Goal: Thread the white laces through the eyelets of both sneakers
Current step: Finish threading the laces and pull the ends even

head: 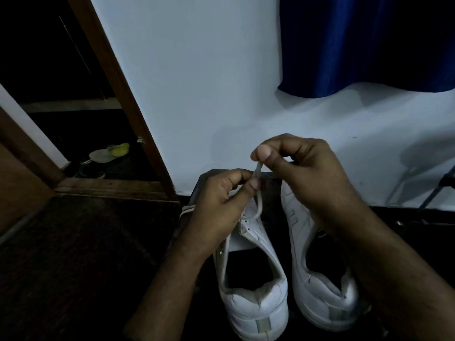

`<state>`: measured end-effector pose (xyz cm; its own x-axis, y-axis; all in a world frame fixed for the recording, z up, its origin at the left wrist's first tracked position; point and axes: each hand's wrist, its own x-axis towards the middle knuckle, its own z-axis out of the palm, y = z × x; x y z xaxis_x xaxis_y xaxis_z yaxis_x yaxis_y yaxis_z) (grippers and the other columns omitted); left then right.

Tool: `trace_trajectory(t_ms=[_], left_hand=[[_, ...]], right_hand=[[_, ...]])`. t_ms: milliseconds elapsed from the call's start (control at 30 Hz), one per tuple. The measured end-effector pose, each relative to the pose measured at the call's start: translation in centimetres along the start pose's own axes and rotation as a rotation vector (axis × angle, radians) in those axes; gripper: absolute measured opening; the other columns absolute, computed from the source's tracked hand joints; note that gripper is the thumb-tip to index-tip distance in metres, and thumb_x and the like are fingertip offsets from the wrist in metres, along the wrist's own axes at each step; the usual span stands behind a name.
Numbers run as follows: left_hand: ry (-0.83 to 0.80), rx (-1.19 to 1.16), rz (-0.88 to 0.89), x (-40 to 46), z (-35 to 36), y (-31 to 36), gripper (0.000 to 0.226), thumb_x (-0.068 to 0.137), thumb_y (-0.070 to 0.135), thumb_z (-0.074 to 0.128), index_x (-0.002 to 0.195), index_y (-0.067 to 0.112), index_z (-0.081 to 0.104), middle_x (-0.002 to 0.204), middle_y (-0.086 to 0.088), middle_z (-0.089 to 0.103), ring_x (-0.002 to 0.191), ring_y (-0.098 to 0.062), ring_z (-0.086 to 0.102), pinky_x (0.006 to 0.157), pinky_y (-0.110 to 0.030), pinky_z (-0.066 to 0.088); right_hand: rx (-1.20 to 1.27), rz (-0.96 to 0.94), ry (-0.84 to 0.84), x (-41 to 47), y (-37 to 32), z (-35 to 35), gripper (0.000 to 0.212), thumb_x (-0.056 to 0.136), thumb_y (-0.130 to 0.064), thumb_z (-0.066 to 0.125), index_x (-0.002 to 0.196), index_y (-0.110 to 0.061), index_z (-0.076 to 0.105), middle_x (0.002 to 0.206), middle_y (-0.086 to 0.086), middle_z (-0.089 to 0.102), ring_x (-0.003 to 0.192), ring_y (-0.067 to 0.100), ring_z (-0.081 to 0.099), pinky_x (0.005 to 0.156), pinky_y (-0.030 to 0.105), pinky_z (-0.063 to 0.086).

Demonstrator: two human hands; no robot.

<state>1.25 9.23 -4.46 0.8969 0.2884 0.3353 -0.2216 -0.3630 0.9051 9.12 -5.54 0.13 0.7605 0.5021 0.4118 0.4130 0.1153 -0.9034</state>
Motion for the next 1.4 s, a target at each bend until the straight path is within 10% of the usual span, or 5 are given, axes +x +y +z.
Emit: trace_trajectory(t_ms=[267,567,900,1000,1400], left_hand=[[-0.056,-0.086,-0.021,-0.6,0.1,0.5,0.027,0.108,0.026,0.052,0.092,0.008,0.063,0.085,-0.013,0.066,0.082,-0.016,0.059,0.079,-0.030,0.047],[0.064,0.165,0.065,0.4,-0.2,-1.2,0.027,0.103,0.040,0.052,0.097,0.025,0.073,0.084,0.006,0.071,0.082,-0.013,0.067,0.078,-0.049,0.056],[0.025,0.374,0.119,0.5,-1.0,-2.4,0.044,0.093,0.052,0.054,0.083,0.015,0.077,0.078,0.001,0.063,0.081,-0.018,0.063,0.074,-0.049,0.051],[-0.019,0.274,0.100,0.6,-1.2,-2.3,0.038,0.096,0.048,0.053,0.090,0.021,0.078,0.087,-0.006,0.069,0.091,-0.025,0.067,0.083,-0.055,0.052],[-0.080,0.359,0.143,0.3,-1.1,-2.3,0.015,0.103,0.034,0.050,0.108,0.036,0.063,0.110,0.015,0.065,0.115,-0.007,0.059,0.097,-0.044,0.051]], right_hand=[[0.708,0.119,-0.003,-0.1,-1.6,-0.2,0.024,0.107,-0.020,0.038,0.092,-0.014,0.055,0.076,0.001,0.065,0.068,0.016,0.064,0.073,0.032,0.057],[-0.824,-0.195,-0.182,0.0,1.2,0.6,0.018,0.099,-0.022,0.054,0.095,-0.018,0.071,0.087,-0.001,0.060,0.078,0.020,0.059,0.067,0.037,0.048],[-1.072,-0.091,-0.467,-0.5,0.3,-0.2,0.026,0.102,-0.039,0.049,0.097,-0.026,0.071,0.089,-0.002,0.070,0.070,0.014,0.053,0.057,0.022,0.029],[-0.940,-0.071,-0.403,-0.2,0.1,-0.6,0.037,0.099,-0.027,0.055,0.063,-0.033,0.051,0.060,-0.009,0.048,0.055,0.004,0.042,0.052,0.020,0.029],[-0.571,-0.079,-0.141,-0.4,0.9,0.4,0.029,0.103,-0.032,0.049,0.079,-0.030,0.064,0.086,-0.015,0.066,0.096,0.001,0.044,0.077,0.007,0.032]])
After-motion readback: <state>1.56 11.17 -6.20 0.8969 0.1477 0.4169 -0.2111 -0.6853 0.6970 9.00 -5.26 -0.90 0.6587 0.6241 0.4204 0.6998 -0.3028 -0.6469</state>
